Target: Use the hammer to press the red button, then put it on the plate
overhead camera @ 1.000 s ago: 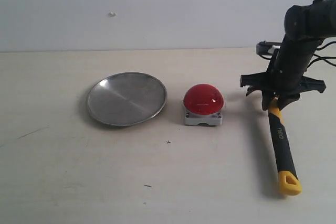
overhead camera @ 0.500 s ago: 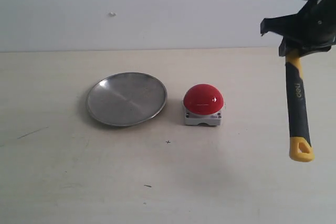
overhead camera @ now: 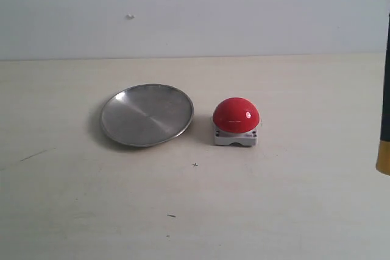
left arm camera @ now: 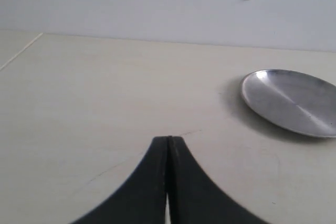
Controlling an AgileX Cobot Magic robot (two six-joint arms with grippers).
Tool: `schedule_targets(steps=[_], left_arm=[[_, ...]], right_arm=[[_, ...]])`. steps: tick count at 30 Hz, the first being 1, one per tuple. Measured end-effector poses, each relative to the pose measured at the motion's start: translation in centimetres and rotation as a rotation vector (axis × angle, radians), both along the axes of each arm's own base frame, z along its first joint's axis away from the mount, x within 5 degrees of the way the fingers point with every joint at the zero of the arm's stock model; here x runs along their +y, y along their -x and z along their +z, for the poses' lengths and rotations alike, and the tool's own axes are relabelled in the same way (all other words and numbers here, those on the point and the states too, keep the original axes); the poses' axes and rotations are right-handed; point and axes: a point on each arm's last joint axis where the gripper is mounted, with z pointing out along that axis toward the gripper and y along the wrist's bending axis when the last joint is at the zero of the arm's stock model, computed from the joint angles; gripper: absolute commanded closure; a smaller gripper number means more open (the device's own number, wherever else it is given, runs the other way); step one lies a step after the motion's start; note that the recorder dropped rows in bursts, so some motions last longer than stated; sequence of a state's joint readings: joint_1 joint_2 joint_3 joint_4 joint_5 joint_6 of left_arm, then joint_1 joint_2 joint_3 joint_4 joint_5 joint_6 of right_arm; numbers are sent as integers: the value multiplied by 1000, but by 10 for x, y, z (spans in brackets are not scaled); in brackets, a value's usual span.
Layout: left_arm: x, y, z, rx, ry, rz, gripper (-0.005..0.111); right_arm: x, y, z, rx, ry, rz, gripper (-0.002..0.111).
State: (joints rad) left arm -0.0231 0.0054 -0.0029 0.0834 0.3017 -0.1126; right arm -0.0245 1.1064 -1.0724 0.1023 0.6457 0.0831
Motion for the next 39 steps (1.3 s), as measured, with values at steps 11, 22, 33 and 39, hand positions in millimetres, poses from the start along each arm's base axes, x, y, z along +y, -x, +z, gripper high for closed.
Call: schedule_targets(steps=[11,22,33,39], left_arm=[[-2,-2,26,-286,523,10,107],[-20,5,64,-505,816,-317,107],[-58,-54,152,-280,562,-637,107],[-84,-141,125,113,387,-727,96]], right_arm=[[12,37,10,-135,-61,103,108],[17,35,5,-169,-112,138,108],[18,35,5,-170,-107,152,108],[19,36,4,-159,-105,165,108]])
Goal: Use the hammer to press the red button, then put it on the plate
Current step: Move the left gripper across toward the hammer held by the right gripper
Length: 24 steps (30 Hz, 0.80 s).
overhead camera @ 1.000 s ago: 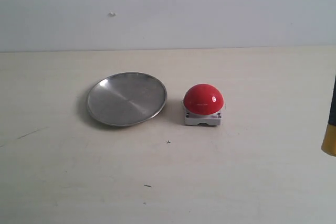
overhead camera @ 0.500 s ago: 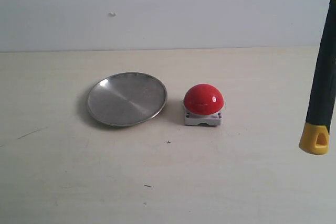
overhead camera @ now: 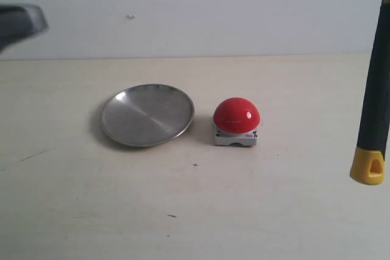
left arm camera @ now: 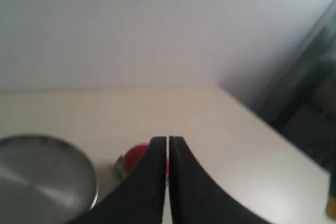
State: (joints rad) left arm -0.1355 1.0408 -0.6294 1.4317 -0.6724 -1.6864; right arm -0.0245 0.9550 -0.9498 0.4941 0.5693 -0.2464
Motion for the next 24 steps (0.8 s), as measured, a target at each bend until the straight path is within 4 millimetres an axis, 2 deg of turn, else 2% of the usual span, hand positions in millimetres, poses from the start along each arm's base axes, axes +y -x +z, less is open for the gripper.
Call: schedule_targets(steps=[1,4,7,8,9,10,11,12,13,14,15,16,18,20,24], left_arm=[[-7,-16,-13,50,-70,-25,96],[-28,-43,-48,123,-286,-67,96],[-49,-61,-76,159,-441,-40,95],[-66,-66,-91,174,-498,-55,94],[-78,-66,-95,177,-509,-76,89],[-104,-63,-96,167,-500,-138,84],[-118,-60,-93,161,-483,-169,72],[-142,-54,-85,157,-424,-216,64],[-155,-50,-77,150,-386,-243,51],[-178,-42,-63,135,-320,-292,44],[-189,-37,-55,122,-290,-317,41],[-207,-28,-40,89,-249,-360,41],[-229,-16,-27,55,-213,-418,41],[-244,-9,-24,40,-206,-453,41],[-259,-9,-32,27,-197,-487,41]], right_arm=[[0,0,0,1,2,2,108],[0,0,0,4,4,6,108],[0,0,0,5,2,7,108],[1,0,-1,7,2,8,108],[1,0,-1,7,2,8,108],[1,0,-1,8,2,8,108],[1,0,-1,8,3,8,108],[1,1,-1,8,8,12,108],[1,1,-1,6,13,14,108],[1,1,-1,5,24,20,108],[1,1,-1,5,24,20,108],[1,1,-1,4,27,22,108],[1,1,-1,4,25,22,108],[1,1,-1,4,26,22,108],[1,1,-1,4,26,22,108]])
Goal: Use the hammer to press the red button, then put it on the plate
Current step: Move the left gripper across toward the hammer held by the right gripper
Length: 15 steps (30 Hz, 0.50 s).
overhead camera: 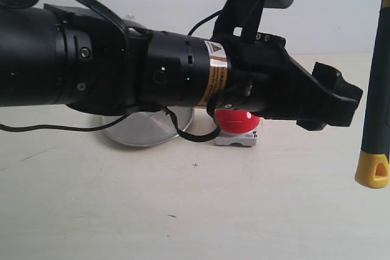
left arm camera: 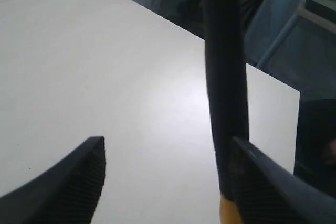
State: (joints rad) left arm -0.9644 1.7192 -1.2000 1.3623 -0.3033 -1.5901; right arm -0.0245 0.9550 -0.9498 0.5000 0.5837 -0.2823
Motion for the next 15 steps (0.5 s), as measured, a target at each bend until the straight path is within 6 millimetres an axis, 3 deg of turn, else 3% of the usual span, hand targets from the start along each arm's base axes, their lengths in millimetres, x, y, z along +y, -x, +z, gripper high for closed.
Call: schedule_targets(steps=[11,15], left_arm=[[-7,1,16,-60,192,-37,41],[-10,-1,12,-63,217,-41,41]], right_arm=[[0,0,0,8,-35,-17,108],[-1,-1,-4,10,-41,-29,108]])
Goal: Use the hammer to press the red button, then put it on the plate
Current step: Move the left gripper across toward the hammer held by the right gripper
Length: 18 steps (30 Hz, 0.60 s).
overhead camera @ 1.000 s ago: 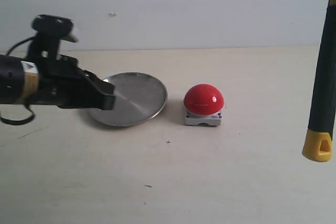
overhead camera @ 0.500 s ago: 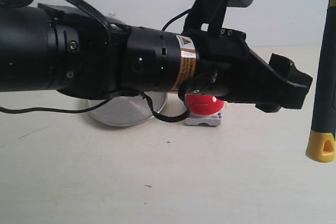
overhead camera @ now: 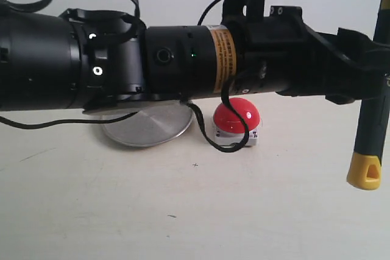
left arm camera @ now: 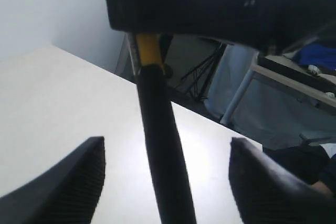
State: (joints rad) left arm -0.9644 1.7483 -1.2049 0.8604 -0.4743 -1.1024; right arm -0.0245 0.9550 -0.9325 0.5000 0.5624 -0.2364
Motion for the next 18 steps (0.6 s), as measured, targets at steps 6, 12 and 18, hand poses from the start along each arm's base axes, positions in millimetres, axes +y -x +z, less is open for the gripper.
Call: schedule_targets(steps=[6,12,18], left_arm=[[-10,-7,-25,19,-20,13,41],[-19,-9,-31,13,1,-14,41],[-35,-2,-30,-9,9,-54,41]], right_arm=[[0,0,-1,0,-5,-6,108],[0,0,-1,-1,-7,-6,108],[0,0,-1,-1,-7,-6,108]])
